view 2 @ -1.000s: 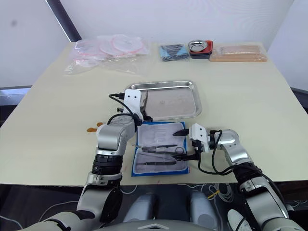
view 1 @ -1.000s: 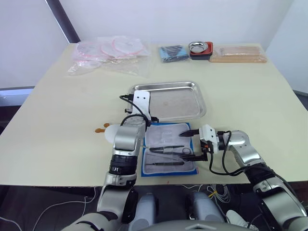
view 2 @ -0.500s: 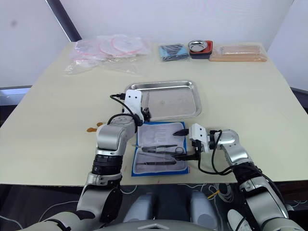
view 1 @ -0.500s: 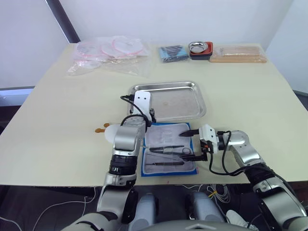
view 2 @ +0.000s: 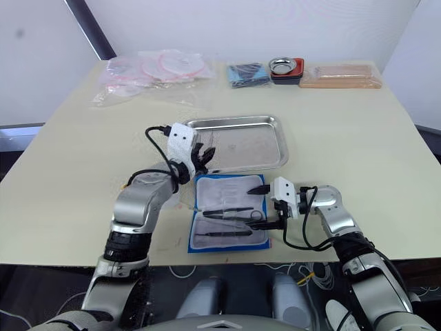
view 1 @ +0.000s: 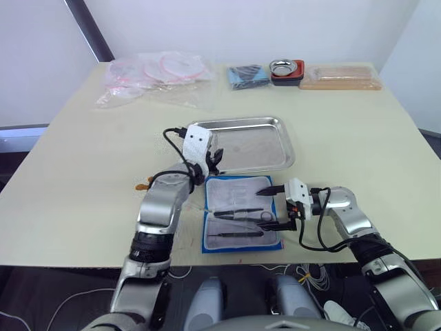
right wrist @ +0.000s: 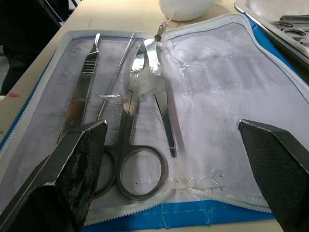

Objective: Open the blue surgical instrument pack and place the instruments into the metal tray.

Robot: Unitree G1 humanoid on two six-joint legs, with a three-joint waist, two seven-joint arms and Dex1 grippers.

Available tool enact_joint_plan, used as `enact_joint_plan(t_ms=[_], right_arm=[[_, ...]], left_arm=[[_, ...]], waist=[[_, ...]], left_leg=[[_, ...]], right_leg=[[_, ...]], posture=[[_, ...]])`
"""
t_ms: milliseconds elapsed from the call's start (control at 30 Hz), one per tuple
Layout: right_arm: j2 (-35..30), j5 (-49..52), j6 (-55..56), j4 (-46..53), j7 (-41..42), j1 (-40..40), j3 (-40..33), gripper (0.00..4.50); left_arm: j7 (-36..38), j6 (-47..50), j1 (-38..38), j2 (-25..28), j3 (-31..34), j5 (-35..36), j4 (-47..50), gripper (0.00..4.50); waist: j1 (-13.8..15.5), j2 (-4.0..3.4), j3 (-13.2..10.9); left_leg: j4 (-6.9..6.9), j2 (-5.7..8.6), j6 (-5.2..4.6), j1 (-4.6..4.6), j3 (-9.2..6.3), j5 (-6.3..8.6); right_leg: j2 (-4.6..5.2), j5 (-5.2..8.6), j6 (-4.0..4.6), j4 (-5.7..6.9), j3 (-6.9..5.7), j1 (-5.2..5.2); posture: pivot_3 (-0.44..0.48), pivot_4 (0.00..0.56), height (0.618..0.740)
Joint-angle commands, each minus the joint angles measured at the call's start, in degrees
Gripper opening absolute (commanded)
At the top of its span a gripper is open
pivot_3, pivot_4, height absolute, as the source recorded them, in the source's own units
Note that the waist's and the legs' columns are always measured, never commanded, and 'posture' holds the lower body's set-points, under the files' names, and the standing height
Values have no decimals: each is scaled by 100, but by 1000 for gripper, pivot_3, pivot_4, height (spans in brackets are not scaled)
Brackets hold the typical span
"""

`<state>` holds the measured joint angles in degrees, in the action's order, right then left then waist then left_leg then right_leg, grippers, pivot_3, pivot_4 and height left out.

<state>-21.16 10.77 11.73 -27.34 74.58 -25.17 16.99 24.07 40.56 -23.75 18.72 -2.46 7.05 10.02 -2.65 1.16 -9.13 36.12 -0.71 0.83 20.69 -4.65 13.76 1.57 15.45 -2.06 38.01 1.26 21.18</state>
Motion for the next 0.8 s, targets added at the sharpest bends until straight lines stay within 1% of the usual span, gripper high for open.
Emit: enact_joint_plan(t_ms=[33,200,400,467,533,633,667,733,767,800], right_arm=[[-6,-475,-157,-419,-35,320,366,4500],[-24,-466,-153,-415,-28,337,353,4500],[-60,-454,-162,-382,-21,367,333,4500],[-67,-451,-178,-347,-17,384,338,4500],[-66,-447,-199,-312,-15,394,343,4500],[-72,-441,-206,-294,-3,400,345,4500],[-75,-441,-206,-291,0,400,346,4500],[-84,-435,-209,-282,13,406,342,4500],[-94,-432,-206,-276,24,408,338,4500],[-105,-429,-203,-272,36,408,335,4500]], left_arm=[[1153,-855,286,511,73,480,446,1981],[2281,-1811,651,1289,293,795,266,1981],[3590,-2476,1133,2036,650,1359,190,1981],[4326,-2613,1296,2445,848,1669,51,1981],[4940,-2767,1349,2807,985,1905,-153,1981],[5476,-3047,1318,3107,1103,2018,-411,1981],[5628,-3074,1299,3183,1120,2064,-463,2495],[6024,-3125,1286,3344,1129,2227,-503,3208],[6264,-3100,1293,3440,1141,2352,-494,3705],[6463,-3112,1296,3516,1145,2435,-491,4007]], waist=[[7,2,0],[8,1,0],[13,5,1],[9,8,2],[16,9,2],[28,6,-2],[26,6,-2],[25,7,-3],[22,10,-4],[20,13,-5]], left_leg=[[0,0,1,0,0,0],[-6,-1,0,0,8,0],[-10,-3,-1,0,6,0],[-18,-5,-2,1,5,0],[-26,-6,-2,7,11,0],[-26,-11,-2,9,16,0],[-27,-28,-2,9,20,0],[-35,-31,-3,9,33,0],[-37,-31,-3,10,34,0],[-40,-32,-3,11,37,0]], right_leg=[[3,0,1,-1,-2,0],[9,7,18,-5,3,3],[28,12,28,-9,7,5],[32,13,29,-11,19,14],[30,13,29,-11,22,25],[30,13,30,-12,17,33],[31,14,31,-12,19,34],[26,14,30,-15,27,35],[23,14,30,-15,29,36],[21,14,30,-16,31,38]], posture=[[0,150,740],[0,150,740],[0,150,740],[0,150,740],[0,150,740],[0,150,740],[0,150,740],[0,150,740],[0,150,740],[0,150,740]])
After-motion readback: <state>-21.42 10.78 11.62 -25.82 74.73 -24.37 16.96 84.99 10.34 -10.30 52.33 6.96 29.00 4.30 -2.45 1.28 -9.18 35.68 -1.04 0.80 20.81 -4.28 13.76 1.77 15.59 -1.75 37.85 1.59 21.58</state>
